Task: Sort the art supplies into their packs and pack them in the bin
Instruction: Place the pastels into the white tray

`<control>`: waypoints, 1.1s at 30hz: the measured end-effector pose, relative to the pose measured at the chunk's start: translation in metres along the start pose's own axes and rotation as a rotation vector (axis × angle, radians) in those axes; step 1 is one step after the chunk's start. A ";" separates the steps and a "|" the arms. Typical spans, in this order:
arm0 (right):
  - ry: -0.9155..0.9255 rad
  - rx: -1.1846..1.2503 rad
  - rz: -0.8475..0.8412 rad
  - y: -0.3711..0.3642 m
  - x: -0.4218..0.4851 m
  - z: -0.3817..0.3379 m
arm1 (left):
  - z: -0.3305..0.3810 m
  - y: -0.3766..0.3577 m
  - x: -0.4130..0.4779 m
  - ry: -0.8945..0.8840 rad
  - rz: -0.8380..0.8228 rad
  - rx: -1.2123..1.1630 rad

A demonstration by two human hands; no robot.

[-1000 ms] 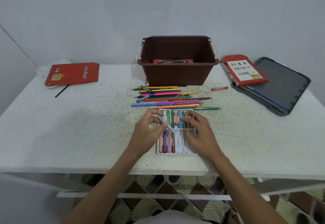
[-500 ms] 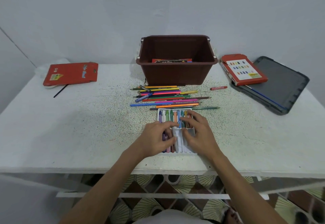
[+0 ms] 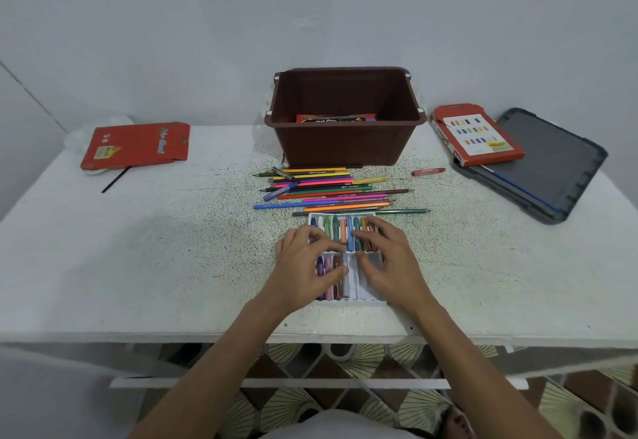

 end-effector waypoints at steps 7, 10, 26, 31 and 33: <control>0.002 0.000 0.000 0.000 0.000 0.001 | -0.003 -0.005 -0.003 -0.057 -0.016 0.086; 0.004 -0.001 -0.005 -0.001 0.000 0.000 | -0.006 -0.005 -0.003 -0.006 -0.027 0.092; -0.019 0.018 -0.007 0.000 -0.001 0.000 | -0.075 0.044 0.041 0.108 0.247 0.243; -0.013 0.000 -0.021 0.000 -0.001 -0.001 | -0.084 0.058 0.072 0.163 0.277 0.285; -0.016 -0.003 -0.022 0.000 -0.001 -0.001 | -0.085 0.056 0.083 0.168 0.237 0.340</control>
Point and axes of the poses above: each hand's wrist, its own x-axis towards the middle knuckle, its own y-axis out of the back of the hand, z = x × y, the point moved 6 cm from there along x, towards the middle knuckle, and after that the axes turned 7 degrees about z, right-handed, at the moved point
